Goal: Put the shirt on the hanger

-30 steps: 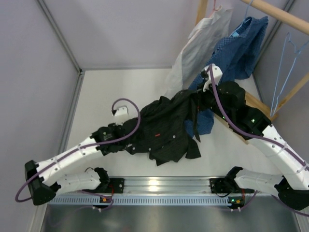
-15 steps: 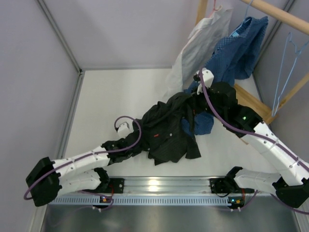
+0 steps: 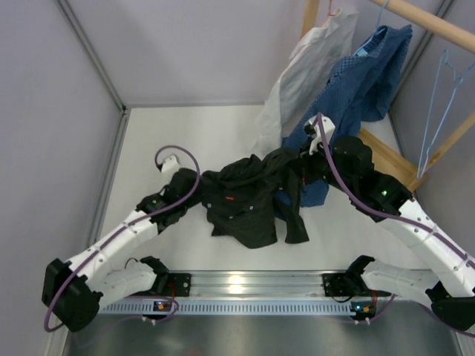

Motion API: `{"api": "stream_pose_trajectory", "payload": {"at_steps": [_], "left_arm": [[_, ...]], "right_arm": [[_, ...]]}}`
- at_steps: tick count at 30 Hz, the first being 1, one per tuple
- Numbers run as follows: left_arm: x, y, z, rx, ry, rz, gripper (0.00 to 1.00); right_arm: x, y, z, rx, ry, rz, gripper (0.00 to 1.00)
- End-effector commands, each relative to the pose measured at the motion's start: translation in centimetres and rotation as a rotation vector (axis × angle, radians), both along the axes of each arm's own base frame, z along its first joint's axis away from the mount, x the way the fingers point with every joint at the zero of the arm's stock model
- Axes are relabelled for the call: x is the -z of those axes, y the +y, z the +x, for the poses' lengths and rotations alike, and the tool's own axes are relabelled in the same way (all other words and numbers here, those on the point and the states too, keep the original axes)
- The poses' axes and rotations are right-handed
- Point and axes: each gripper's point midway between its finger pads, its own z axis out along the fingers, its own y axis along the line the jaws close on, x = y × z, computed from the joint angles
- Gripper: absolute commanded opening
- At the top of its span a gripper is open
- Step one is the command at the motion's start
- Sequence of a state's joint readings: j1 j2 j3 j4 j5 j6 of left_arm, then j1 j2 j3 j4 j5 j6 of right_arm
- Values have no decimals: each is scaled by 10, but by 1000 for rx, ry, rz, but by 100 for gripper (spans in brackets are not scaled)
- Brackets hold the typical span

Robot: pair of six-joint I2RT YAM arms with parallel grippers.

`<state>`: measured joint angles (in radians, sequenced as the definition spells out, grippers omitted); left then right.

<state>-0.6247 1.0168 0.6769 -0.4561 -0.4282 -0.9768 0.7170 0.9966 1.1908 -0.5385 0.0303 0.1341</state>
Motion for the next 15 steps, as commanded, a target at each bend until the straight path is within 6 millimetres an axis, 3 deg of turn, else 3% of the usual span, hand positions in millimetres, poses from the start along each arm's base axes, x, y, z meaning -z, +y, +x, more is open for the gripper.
{"api": "stream_pose_trajectory", "payload": {"at_steps": [1, 2, 5, 6, 8, 9, 11, 15], "left_arm": [[-126, 31, 28, -1, -264, 134, 0], [-173, 35, 33, 12, -327, 175, 0], [-243, 45, 40, 26, -426, 275, 0], [-284, 46, 44, 13, -483, 276, 0], [-320, 51, 48, 20, -529, 334, 0], [-349, 50, 51, 16, -574, 335, 0], [-364, 40, 54, 91, -604, 360, 0], [-333, -12, 52, 331, -578, 234, 0]], "right_arm": [[-12, 10, -7, -36, -5, 128, 0], [-5, 17, -13, -78, 10, 145, 0], [9, 25, -23, -124, 65, 181, 0], [6, 28, -26, -142, 61, 212, 0], [16, 36, -39, -204, 106, 252, 0], [15, 38, -41, -216, 106, 269, 0], [32, 39, -47, -220, 157, 279, 5], [69, 27, -48, -155, 219, 231, 38]]}}
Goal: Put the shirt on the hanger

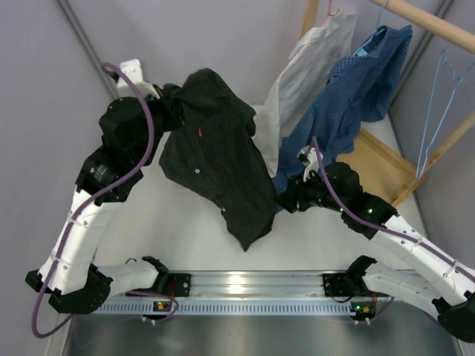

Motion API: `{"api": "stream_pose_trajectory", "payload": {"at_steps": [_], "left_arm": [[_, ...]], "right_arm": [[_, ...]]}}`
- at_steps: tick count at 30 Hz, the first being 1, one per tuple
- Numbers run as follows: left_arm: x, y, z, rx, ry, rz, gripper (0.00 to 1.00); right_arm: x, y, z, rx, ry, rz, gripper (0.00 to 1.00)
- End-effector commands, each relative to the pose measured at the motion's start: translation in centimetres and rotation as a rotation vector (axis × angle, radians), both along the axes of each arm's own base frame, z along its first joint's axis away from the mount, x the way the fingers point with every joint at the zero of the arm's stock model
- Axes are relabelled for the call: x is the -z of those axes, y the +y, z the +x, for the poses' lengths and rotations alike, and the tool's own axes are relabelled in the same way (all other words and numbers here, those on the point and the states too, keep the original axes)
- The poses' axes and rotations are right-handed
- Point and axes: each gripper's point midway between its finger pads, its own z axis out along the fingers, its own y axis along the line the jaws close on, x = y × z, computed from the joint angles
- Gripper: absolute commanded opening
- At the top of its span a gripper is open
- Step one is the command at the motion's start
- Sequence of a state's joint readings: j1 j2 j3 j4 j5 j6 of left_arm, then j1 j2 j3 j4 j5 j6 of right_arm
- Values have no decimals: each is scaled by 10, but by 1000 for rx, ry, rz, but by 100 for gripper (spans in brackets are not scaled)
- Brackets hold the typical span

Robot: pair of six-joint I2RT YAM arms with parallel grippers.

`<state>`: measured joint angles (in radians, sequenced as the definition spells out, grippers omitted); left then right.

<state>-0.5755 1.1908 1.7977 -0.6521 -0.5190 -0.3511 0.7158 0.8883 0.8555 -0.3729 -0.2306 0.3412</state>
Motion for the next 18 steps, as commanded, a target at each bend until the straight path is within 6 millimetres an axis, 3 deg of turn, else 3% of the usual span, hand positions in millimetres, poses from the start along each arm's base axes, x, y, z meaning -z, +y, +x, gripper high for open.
{"api": "stream_pose_trajectory", "payload": {"at_steps": [1, 3, 4, 6, 7, 8, 10, 11, 15, 18], "left_arm": [[92, -60, -1, 302, 200, 94, 0], [128, -91, -14, 430, 231, 53, 0], [161, -105, -19, 475, 233, 20, 0], [190, -142, -48, 619, 243, -4, 0], [187, -155, -56, 660, 187, -40, 0], [230, -162, -68, 681, 243, -18, 0], [254, -187, -102, 775, 253, -43, 0], [275, -188, -109, 768, 247, -49, 0], [321, -207, -170, 901, 281, -45, 0], [340, -219, -209, 1003, 296, -24, 0]], "right_arm": [[2, -8, 1, 59, 5, 35, 49], [8, -31, 12, 192, -2, -18, 55], [8, -38, 13, 226, 0, -30, 62], [-1, -52, 16, 286, -12, -45, 70], [-10, -55, 17, 298, -20, -36, 88], [-10, -56, 16, 301, -8, -47, 90], [-13, -54, 18, 305, 10, -40, 97], [-7, -54, 24, 319, 38, -50, 97], [16, -35, 23, 262, 174, -48, 97], [33, -16, 18, 171, 247, -43, 96]]}}
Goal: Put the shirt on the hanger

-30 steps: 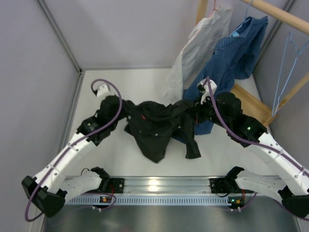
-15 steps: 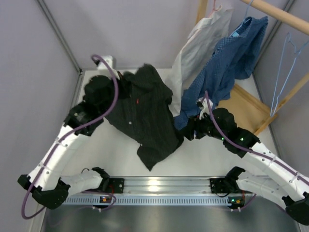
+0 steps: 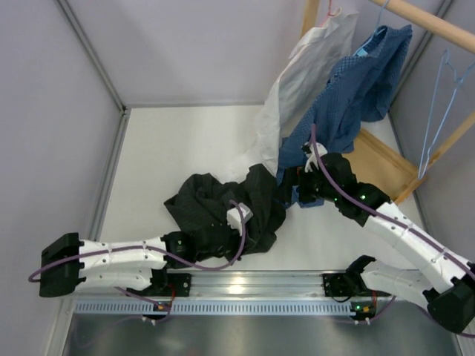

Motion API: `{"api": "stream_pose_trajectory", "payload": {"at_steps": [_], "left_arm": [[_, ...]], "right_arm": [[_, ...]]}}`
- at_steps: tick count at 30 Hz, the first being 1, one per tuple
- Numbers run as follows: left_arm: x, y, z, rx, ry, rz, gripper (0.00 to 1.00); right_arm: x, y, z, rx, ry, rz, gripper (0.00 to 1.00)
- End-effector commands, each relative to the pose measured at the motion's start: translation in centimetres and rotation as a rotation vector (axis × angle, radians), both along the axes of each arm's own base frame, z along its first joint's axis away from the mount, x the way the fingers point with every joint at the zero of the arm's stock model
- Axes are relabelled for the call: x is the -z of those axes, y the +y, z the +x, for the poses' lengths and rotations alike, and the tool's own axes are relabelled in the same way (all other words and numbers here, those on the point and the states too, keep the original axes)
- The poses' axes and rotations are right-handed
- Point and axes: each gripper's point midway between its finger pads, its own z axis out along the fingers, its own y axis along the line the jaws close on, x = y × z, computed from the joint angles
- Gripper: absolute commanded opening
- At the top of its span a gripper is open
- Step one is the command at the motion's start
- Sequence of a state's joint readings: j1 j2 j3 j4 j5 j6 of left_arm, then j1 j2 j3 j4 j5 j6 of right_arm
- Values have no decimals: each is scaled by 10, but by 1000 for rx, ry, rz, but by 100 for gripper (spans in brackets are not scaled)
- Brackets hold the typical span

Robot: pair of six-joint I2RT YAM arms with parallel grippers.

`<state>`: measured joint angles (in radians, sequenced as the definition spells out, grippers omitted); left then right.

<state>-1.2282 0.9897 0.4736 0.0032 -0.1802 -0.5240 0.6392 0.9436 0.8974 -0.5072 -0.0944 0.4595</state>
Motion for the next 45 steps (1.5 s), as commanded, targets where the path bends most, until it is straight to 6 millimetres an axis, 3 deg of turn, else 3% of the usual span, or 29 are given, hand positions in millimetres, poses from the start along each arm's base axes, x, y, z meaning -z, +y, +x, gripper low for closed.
{"api": "stream_pose_trajectory", "payload": {"at_steps": [1, 3, 7, 9, 14, 18, 21, 22, 24, 25, 27, 28, 30, 31, 32, 35, 39, 41, 44, 45], "left_arm": [[-38, -35, -23, 58, -56, -227, 0], [-32, -42, -38, 104, -61, -209, 0], [-24, -47, -31, 68, -83, -147, 0], [-31, -49, -29, 59, -95, -153, 0], [-32, -41, -7, -59, -136, -65, 0], [-38, -46, -8, -39, -144, -64, 0], [-47, -50, -12, -6, -150, -84, 0], [-49, -51, -14, 8, -153, -90, 0], [-55, -47, -16, 32, -168, -90, 3], [-60, -44, -13, 16, -176, -84, 20], [-68, -33, -3, -47, -197, -61, 51], [-74, -12, 11, -153, -221, -16, 98], [-80, 17, 28, -305, -227, 24, 98], [-101, 32, 41, -415, -255, -10, 98], [-108, 42, 52, -472, -254, -19, 98], [-126, 53, 72, -507, -267, -22, 98], [-129, 58, 105, -504, -295, 31, 91], [-124, 45, 118, -415, -235, -41, 83], [-125, 37, 131, -369, -174, -151, 81], [-117, 32, 132, -357, -137, -161, 79]], "right_arm": [[5, 27, -6, -115, 63, 77, 96], [17, 40, -8, -169, 92, 77, 95], [30, 56, -2, -222, 105, 36, 83], [46, 56, 2, -206, 126, -27, 82], [79, 70, -25, -298, 184, -90, 83], [89, 94, -41, -397, 192, -55, 81], [94, 100, -31, -386, 170, -70, 32], [87, 95, -15, -313, 132, -88, 0], [71, 89, -3, -247, 78, -70, 0], [48, 83, 6, -210, 6, -28, 0], [24, 72, 12, -158, -79, 13, 0], [6, 59, 16, -102, -145, 45, 0], [2, 44, 14, -70, -172, 67, 0], [-13, 36, 10, -61, -210, 104, 0], [-17, 33, 8, -64, -229, 124, 0], [-23, 27, -4, -89, -260, 172, 0], [-33, 22, -17, -123, -303, 208, 0], [-48, 20, -23, -137, -358, 251, 0], [-58, 17, -32, -167, -415, 281, 0], [-57, 17, -34, -173, -420, 281, 0]]}}
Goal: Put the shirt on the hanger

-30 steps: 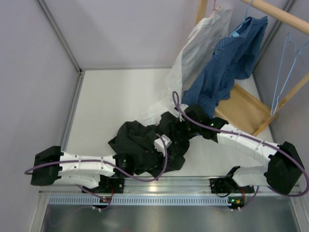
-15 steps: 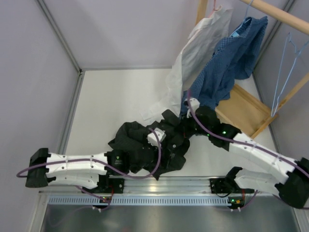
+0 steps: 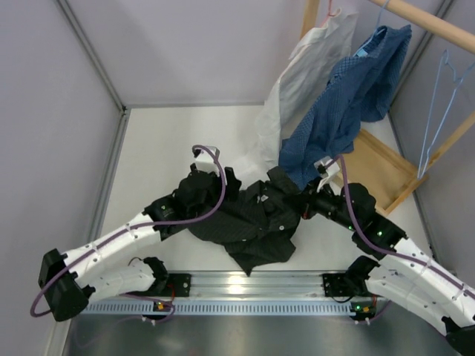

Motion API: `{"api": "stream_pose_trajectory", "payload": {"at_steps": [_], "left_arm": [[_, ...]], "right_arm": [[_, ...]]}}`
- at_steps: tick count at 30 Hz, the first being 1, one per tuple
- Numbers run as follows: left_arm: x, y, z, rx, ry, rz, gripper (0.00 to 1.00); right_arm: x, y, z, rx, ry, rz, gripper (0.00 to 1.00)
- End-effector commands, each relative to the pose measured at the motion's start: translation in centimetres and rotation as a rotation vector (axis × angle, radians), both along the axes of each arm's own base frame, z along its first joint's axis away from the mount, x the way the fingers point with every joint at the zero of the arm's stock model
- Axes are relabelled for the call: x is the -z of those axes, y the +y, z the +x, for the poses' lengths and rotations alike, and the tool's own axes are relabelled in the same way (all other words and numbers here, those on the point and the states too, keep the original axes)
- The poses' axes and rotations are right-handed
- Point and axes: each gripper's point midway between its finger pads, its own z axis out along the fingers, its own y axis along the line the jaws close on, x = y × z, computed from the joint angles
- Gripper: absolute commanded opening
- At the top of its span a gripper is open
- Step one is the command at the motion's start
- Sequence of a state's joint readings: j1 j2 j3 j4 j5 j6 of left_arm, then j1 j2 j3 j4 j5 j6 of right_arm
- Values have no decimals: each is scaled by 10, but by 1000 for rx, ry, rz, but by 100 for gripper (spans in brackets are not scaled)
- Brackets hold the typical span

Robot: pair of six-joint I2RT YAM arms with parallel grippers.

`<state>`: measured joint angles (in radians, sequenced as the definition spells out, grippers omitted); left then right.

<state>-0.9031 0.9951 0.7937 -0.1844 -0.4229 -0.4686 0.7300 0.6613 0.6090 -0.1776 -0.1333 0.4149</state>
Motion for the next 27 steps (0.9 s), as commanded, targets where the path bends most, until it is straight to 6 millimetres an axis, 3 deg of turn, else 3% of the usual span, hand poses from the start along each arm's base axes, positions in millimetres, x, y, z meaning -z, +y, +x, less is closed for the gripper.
{"api": "stream_pose_trajectory", "payload": {"at_steps": [1, 6, 9, 16, 17, 18, 23, 25, 26, 27], "left_arm": [[-7, -35, -1, 187, 28, -150, 78], [1, -83, -23, 385, 167, -319, 73], [2, -96, -29, 413, 235, -402, 75], [27, -90, -18, 244, 380, -421, 76], [32, -90, -19, 232, 410, -433, 73], [35, -91, -21, 232, 426, -436, 55], [58, -95, -35, 256, 539, -426, 55], [66, -90, -40, 253, 554, -415, 46], [67, -88, -41, 252, 548, -410, 37], [66, -84, -40, 235, 533, -407, 17]], "right_arm": [[-43, 1, -1, -28, -148, 105, 0], [-36, 2, -2, -43, -157, 78, 0], [-32, 7, -4, -74, -160, 76, 0], [-29, 11, -11, -128, -182, 75, 0], [-28, 11, -11, -130, -186, 73, 0], [-29, 10, -12, -131, -188, 75, 0], [-31, 7, -9, -108, -204, 70, 0], [-31, 5, -7, -94, -203, 64, 0], [-31, 5, -7, -92, -202, 63, 0], [-30, 5, -5, -88, -202, 62, 0]]}}
